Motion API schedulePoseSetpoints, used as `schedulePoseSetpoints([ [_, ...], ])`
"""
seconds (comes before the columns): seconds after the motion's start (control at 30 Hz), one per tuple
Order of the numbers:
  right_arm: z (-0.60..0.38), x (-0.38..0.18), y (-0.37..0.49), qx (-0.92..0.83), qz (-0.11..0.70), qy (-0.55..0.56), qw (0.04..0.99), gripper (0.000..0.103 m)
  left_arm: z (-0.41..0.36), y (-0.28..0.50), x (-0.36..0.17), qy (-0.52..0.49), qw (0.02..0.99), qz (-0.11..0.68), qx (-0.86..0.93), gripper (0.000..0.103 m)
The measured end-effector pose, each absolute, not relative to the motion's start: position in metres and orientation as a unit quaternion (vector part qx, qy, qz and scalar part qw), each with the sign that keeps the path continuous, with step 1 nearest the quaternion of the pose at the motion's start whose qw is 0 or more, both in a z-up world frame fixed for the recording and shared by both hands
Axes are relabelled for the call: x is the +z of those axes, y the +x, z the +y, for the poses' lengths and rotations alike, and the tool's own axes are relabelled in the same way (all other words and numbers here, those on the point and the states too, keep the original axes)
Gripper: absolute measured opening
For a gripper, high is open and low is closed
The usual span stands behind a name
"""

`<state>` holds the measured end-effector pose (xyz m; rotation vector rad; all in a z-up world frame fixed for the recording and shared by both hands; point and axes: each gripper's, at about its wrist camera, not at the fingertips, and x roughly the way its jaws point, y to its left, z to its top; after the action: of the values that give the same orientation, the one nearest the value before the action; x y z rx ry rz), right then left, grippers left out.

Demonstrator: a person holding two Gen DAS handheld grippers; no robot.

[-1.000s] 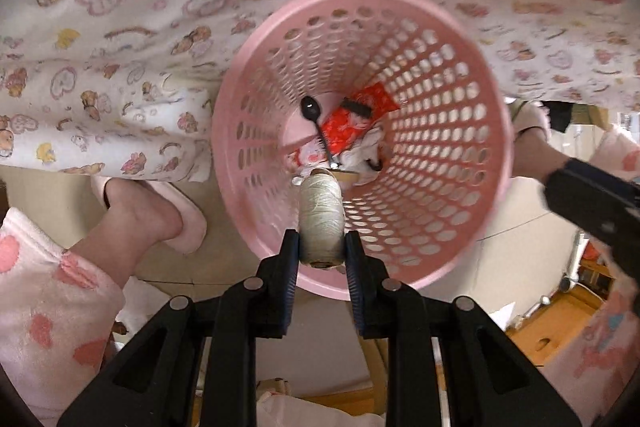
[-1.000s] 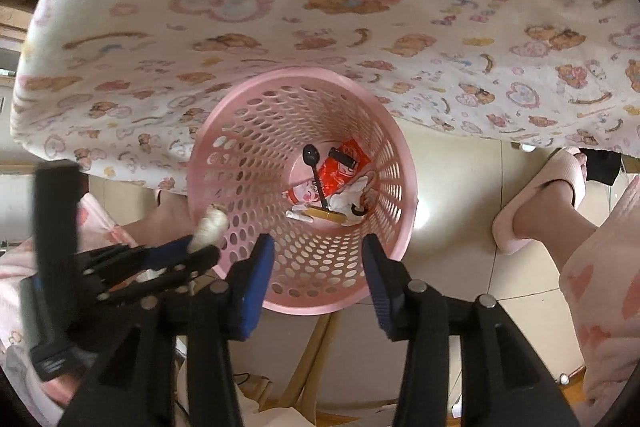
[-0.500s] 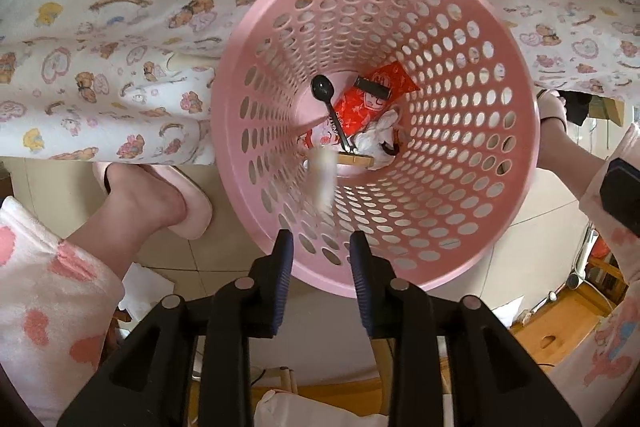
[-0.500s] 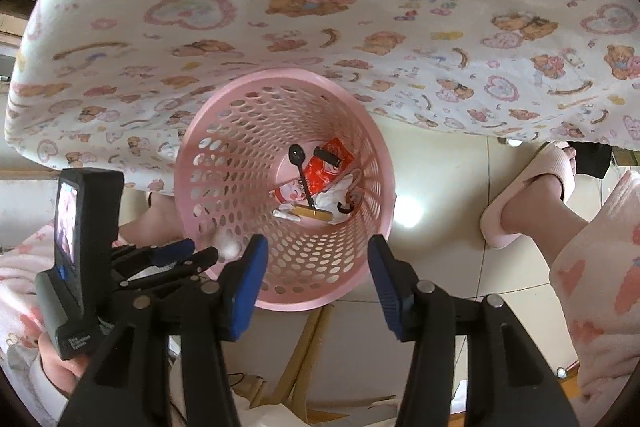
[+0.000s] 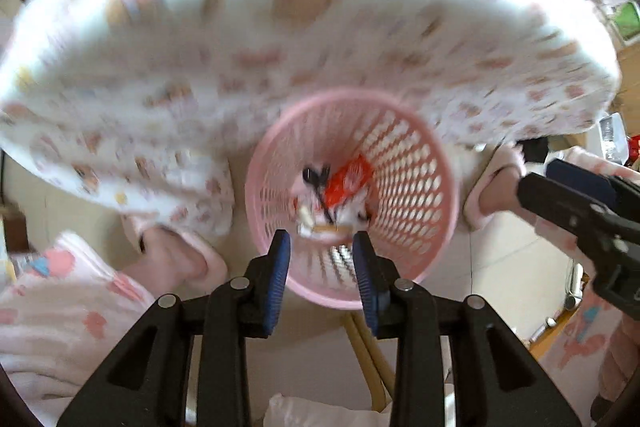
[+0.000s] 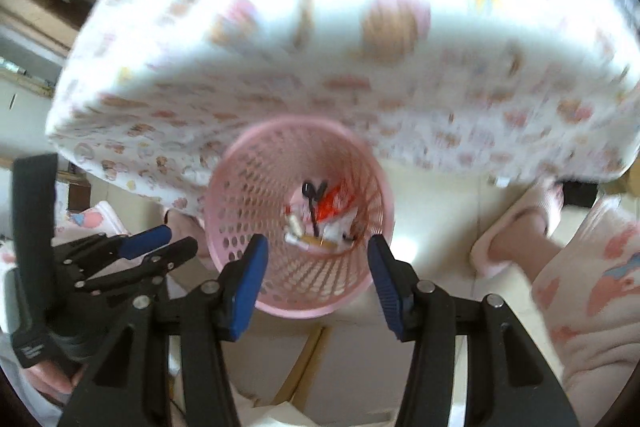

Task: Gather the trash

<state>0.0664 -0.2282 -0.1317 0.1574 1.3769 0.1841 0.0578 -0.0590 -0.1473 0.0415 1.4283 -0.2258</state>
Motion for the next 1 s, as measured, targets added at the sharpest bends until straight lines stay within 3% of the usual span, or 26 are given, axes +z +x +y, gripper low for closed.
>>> schedulePoseSetpoints([
  [0.2,-0.226,-0.079,0.057,0.077,0.550,0.037,0.831,0.049,-0.055,0.059,-0.087,0.016,0.813,0.570,-0.114,0.031],
  [0.43,-0.226,-0.040,0.052,0.060,0.456,-0.007,0.888,0.051,-0.049,0.053,-0.032,0.022,0.880,0.466,-0.089,0.052],
  [0.57,-0.227,-0.030,0.047,0.059,0.428,-0.014,0.902,0.051,-0.048,0.051,-0.016,0.010,0.902,0.421,-0.094,0.059],
  [0.67,-0.226,-0.022,0.043,0.057,0.405,-0.014,0.913,0.053,-0.049,0.047,-0.004,0.014,0.921,0.380,-0.091,0.073],
  [0.8,-0.231,-0.012,0.037,0.052,0.374,-0.012,0.926,0.067,-0.047,0.039,0.006,-0.002,0.935,0.344,-0.088,0.089],
  [0.87,-0.232,-0.008,0.035,0.049,0.360,-0.018,0.932,0.078,-0.044,0.036,0.010,-0.006,0.942,0.326,-0.080,0.098],
  [0.9,-0.232,-0.006,0.034,0.046,0.351,-0.021,0.935,0.088,-0.042,0.035,0.012,-0.007,0.945,0.319,-0.076,0.102],
  [0.93,-0.233,-0.004,0.032,0.044,0.340,-0.023,0.939,0.097,-0.041,0.034,0.013,-0.005,0.947,0.313,-0.072,0.102],
  [1.0,-0.233,0.000,0.030,0.046,0.323,-0.023,0.945,0.103,-0.040,0.034,0.015,0.002,0.949,0.310,-0.063,0.102],
])
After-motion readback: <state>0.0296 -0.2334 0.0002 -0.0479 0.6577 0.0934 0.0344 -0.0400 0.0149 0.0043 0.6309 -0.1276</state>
